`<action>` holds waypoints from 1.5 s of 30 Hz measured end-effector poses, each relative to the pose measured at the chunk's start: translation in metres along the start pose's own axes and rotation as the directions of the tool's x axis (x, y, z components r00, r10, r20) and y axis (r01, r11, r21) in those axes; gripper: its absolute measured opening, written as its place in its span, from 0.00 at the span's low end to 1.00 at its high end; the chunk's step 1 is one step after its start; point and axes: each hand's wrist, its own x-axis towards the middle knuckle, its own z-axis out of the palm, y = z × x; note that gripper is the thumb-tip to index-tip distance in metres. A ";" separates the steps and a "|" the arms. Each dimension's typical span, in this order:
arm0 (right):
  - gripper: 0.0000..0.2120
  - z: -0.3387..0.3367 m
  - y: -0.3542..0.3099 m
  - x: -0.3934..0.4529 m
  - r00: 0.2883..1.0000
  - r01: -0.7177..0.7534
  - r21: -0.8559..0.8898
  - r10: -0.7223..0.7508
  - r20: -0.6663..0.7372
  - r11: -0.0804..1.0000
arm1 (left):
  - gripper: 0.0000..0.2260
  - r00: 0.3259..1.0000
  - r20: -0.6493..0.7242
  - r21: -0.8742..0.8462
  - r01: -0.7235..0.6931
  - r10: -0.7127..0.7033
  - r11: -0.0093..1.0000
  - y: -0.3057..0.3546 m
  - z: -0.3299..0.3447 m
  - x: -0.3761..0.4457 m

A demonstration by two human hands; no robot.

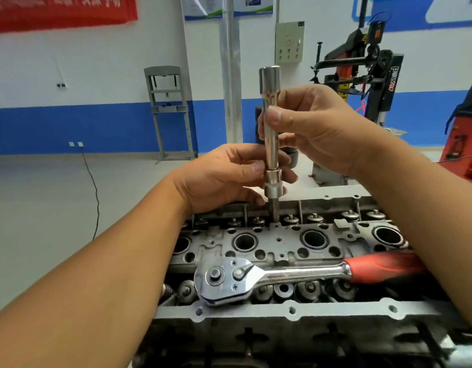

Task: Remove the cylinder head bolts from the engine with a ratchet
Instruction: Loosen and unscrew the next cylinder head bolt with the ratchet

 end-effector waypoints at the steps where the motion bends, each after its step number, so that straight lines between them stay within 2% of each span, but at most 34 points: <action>1: 0.10 0.000 0.000 0.000 1.000 0.005 -0.018 -0.006 -0.004 1.000 | 0.14 1.000 0.018 0.002 0.002 -0.002 1.000 -0.001 0.000 0.001; 5: 0.09 -0.001 -0.001 -0.003 1.000 0.009 0.039 -0.009 0.005 0.999 | 0.11 1.000 0.020 0.067 0.001 -0.003 0.998 -0.001 0.004 0.003; 8: 0.11 -0.002 -0.001 -0.004 1.000 -0.024 0.087 0.022 0.018 0.996 | 0.14 0.989 -0.135 0.190 -0.034 0.060 0.981 0.001 0.009 0.004; 11: 0.17 0.002 0.001 -0.004 0.997 -0.023 -0.012 0.024 0.070 1.000 | 0.16 0.965 -0.247 0.311 -0.006 0.087 0.950 0.003 0.015 0.004; 13: 0.18 0.006 0.002 -0.004 0.997 -0.021 -0.055 0.026 0.079 0.998 | 0.13 0.971 -0.234 0.295 0.025 0.047 0.955 0.004 0.019 0.004; 15: 0.17 0.006 0.002 -0.005 0.995 -0.023 -0.012 0.024 0.097 1.000 | 0.12 0.981 -0.195 0.253 0.065 -0.014 0.965 0.004 0.022 0.004; 18: 0.15 0.004 0.002 -0.007 0.992 -0.032 0.053 0.026 0.123 0.998 | 0.21 0.985 -0.168 0.207 0.071 -0.036 0.976 0.003 0.017 0.002; 20: 0.10 0.003 0.001 -0.007 0.993 -0.027 0.035 0.023 0.117 0.999 | 0.22 0.991 -0.130 0.180 0.054 -0.030 0.982 0.004 0.013 0.001; 23: 0.13 0.003 0.001 -0.006 0.993 -0.043 0.024 0.040 0.112 0.999 | 0.15 0.995 -0.093 0.148 0.032 -0.018 0.989 0.002 0.011 0.001; 25: 0.15 0.001 0.001 -0.005 0.992 -0.050 0.037 0.045 0.118 0.998 | 0.15 0.994 -0.107 0.147 0.027 -0.011 0.989 0.002 0.011 0.005; 29: 0.11 0.001 0.001 -0.005 0.996 -0.002 0.017 0.000 0.091 1.000 | 0.13 0.989 -0.150 0.166 0.022 0.003 0.986 0.001 0.014 0.008; 33: 0.15 0.001 0.001 -0.003 0.998 -0.001 -0.026 0.002 0.063 1.000 | 0.10 0.977 -0.211 0.160 0.013 0.021 0.987 -0.002 0.014 0.008; 35: 0.14 0.000 0.003 -0.003 0.998 0.005 -0.011 -0.004 0.067 1.000 | 0.08 0.986 -0.165 0.105 -0.001 0.019 0.994 -0.003 0.013 0.008; 38: 0.13 -0.002 0.003 -0.003 0.994 -0.010 0.041 0.006 0.105 0.999 | 0.11 0.995 -0.096 0.037 -0.003 0.007 0.999 -0.003 0.009 0.006; 40: 0.20 -0.003 0.002 -0.004 0.990 -0.041 0.073 0.030 0.139 0.996 | 0.12 0.993 -0.119 0.055 -0.006 0.012 0.998 -0.003 0.008 0.004; 42: 0.23 -0.004 0.002 -0.004 0.990 -0.046 0.100 0.032 0.139 0.994 | 0.11 0.990 -0.140 0.097 -0.020 0.033 0.995 -0.003 0.010 0.005; 45: 0.17 -0.001 0.003 -0.001 0.997 -0.026 0.126 0.016 0.078 0.992 | 0.10 0.980 -0.188 0.180 -0.034 0.069 0.983 0.000 0.015 0.009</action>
